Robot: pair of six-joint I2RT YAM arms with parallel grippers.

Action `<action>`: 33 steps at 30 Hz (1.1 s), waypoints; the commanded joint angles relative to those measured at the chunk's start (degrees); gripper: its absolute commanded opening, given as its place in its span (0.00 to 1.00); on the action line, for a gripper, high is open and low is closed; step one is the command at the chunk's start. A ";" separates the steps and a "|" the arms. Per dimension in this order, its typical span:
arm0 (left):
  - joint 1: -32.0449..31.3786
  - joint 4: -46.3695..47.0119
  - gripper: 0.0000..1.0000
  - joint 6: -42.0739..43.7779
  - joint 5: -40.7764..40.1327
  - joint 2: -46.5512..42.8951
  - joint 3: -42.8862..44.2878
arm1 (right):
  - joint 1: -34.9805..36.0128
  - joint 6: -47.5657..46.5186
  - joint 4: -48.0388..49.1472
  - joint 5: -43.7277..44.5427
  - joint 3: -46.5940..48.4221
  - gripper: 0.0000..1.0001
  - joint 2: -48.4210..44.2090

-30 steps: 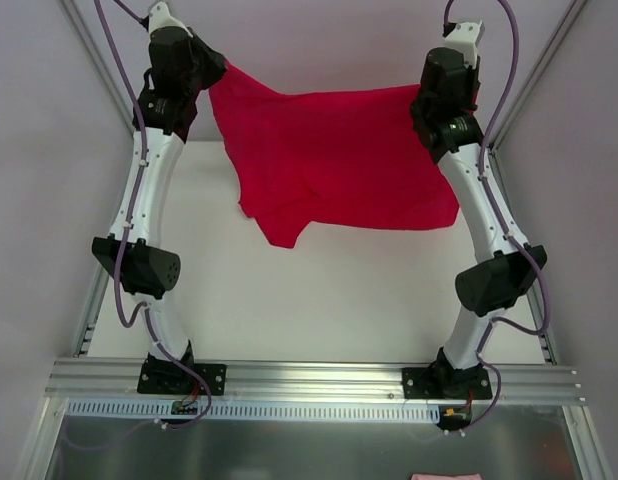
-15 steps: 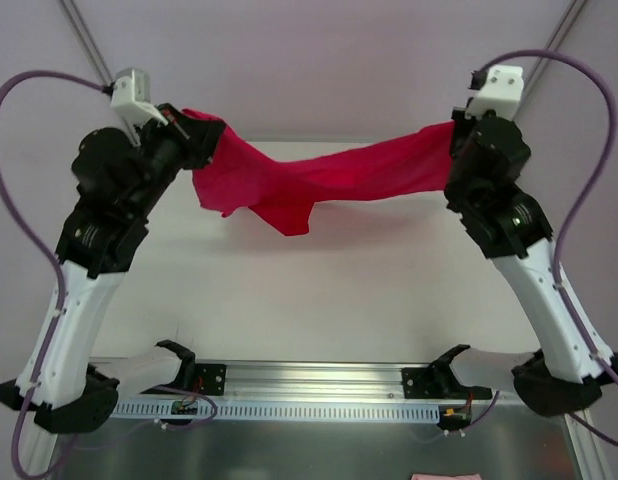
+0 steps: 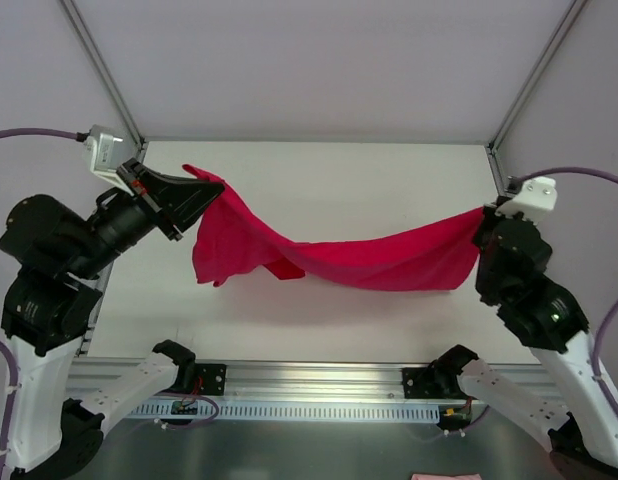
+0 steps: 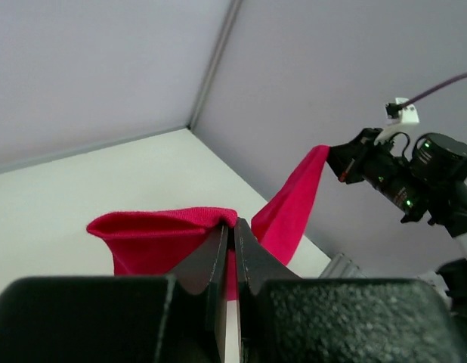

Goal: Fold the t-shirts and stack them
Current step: Flatten out the tshirt

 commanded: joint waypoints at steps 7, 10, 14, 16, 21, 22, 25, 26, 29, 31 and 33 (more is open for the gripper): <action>-0.54 -6.90 0.00 4.12 -7.98 -1.50 1.86 | 0.16 13.46 -29.45 -8.22 15.21 0.01 -1.66; -0.45 -6.47 0.00 6.14 -17.49 5.08 -1.13 | 0.07 5.65 -19.82 -4.63 9.76 0.01 1.50; 2.25 0.20 0.00 6.59 -20.68 13.69 -2.37 | -4.40 -0.07 -3.22 -7.33 7.46 0.01 9.58; 5.33 3.71 0.00 4.49 -18.31 18.97 -0.88 | -8.17 -2.26 2.78 -9.35 6.67 0.01 14.76; 12.10 9.08 0.00 1.67 -16.89 33.79 4.20 | -15.82 1.32 13.86 -12.69 11.49 0.01 30.39; 12.64 9.79 0.00 1.14 -17.24 36.45 5.70 | -17.32 2.20 14.93 -13.39 15.33 0.01 36.95; 14.92 12.25 0.00 -1.66 -15.06 47.42 17.18 | -17.95 -0.50 15.82 -14.63 28.22 0.01 50.14; 15.19 12.78 0.00 -2.11 -14.35 47.46 17.23 | -17.95 -1.30 15.03 -14.89 32.12 0.01 52.81; 15.19 10.86 0.00 -2.12 -12.59 55.18 32.66 | -18.12 -4.72 14.76 -17.25 44.68 0.01 59.14; 15.19 8.92 0.00 -2.64 -11.80 58.18 41.73 | -18.56 -7.54 16.77 -18.15 46.83 0.01 59.08; 14.93 10.14 0.00 -2.21 -11.18 56.09 41.84 | -18.65 -8.51 16.96 -18.93 47.45 0.01 56.55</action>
